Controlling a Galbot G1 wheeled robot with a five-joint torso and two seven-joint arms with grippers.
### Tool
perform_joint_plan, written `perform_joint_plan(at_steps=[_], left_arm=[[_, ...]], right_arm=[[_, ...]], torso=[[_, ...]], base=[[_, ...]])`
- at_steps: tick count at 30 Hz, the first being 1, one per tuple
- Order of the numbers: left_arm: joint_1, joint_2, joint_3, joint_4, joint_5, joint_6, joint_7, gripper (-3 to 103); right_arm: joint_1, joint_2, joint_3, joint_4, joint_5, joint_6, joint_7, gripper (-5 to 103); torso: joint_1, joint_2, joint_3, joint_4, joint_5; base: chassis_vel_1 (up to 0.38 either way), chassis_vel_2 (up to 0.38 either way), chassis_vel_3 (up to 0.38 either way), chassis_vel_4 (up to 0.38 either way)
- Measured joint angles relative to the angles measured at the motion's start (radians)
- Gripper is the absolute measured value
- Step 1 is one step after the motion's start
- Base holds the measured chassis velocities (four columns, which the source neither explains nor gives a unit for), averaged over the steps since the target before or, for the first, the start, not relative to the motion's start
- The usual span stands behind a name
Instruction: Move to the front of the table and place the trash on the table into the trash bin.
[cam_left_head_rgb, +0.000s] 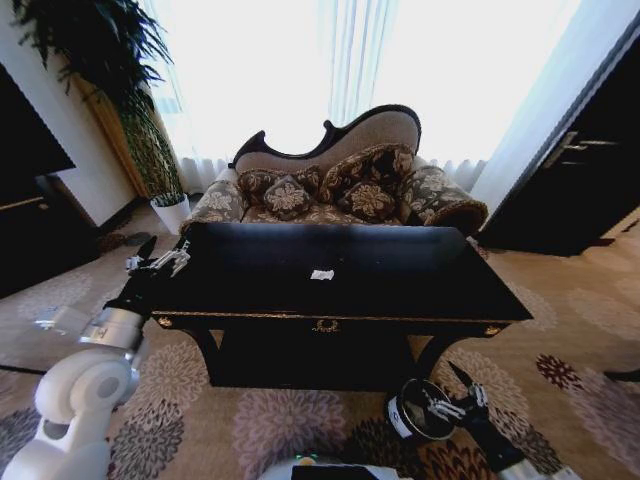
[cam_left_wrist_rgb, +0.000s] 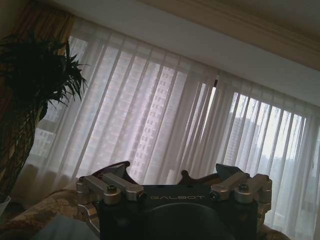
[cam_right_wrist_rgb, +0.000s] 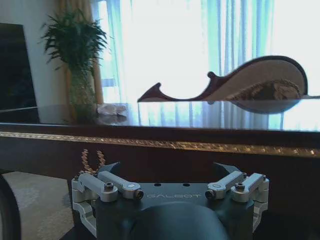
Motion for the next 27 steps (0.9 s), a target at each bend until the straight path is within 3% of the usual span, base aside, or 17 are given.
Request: perform_joint_plan(at_steps=[9,12,13,18,22,23,27], left_arm=[[-0.011,0.005,-0.005,0.022,-0.009,-0.002,0.0,100],[0.0,0.0,-0.009,0.02,-0.007,-0.002,0.0,100],[0.0,0.0,-0.009,0.02,-0.007,-0.002,0.0,100],[0.028,-0.009,-0.045,-0.019,-0.023,0.002,-0.008,100],[0.033,-0.016,-0.054,-0.045,-0.038,0.015,-0.016,100],[0.047,-0.024,-0.061,-0.067,-0.035,0.023,-0.022,100],[0.074,-0.033,-0.079,-0.109,-0.033,0.032,-0.027,100]], right_arm=[[-0.02,-0.054,0.069,0.12,0.111,-0.018,-0.006,100],[0.043,-0.095,0.087,0.214,0.109,-0.06,0.158,100],[0.043,-0.095,0.087,0.214,0.109,-0.06,0.158,100],[0.146,-0.186,0.082,0.348,0.125,-0.177,0.442,100],[0.188,-0.227,0.071,0.398,0.135,-0.228,0.531,100],[0.253,-0.284,0.04,0.426,0.161,-0.321,0.617,100],[0.339,-0.356,-0.039,0.427,0.162,-0.381,0.689,100]], torso=[[0.0,0.0,0.0,-0.0001,-0.0001],[0.0,0.0,0.0,-0.0002,-0.0001],[0.0,0.0,0.0,-0.0002,-0.0001],[0.0,0.0,0.0,0.0002,-0.0001],[0.0,0.0,0.0,0.0001,-0.0001],[0.0,0.0,0.0,-0.0001,0.0],[0.0,0.0,0.0,0.0001,-0.0001]], base=[[0.0,0.0,0.0,0.0],[0.0,0.0,0.0,0.0],[0.0,0.0,0.0,0.0],[0.0,0.0,0.0,0.0],[0.0,0.0,0.0,0.0],[0.0,0.0,0.0,0.0],[0.0,0.0,0.0,0.0]])
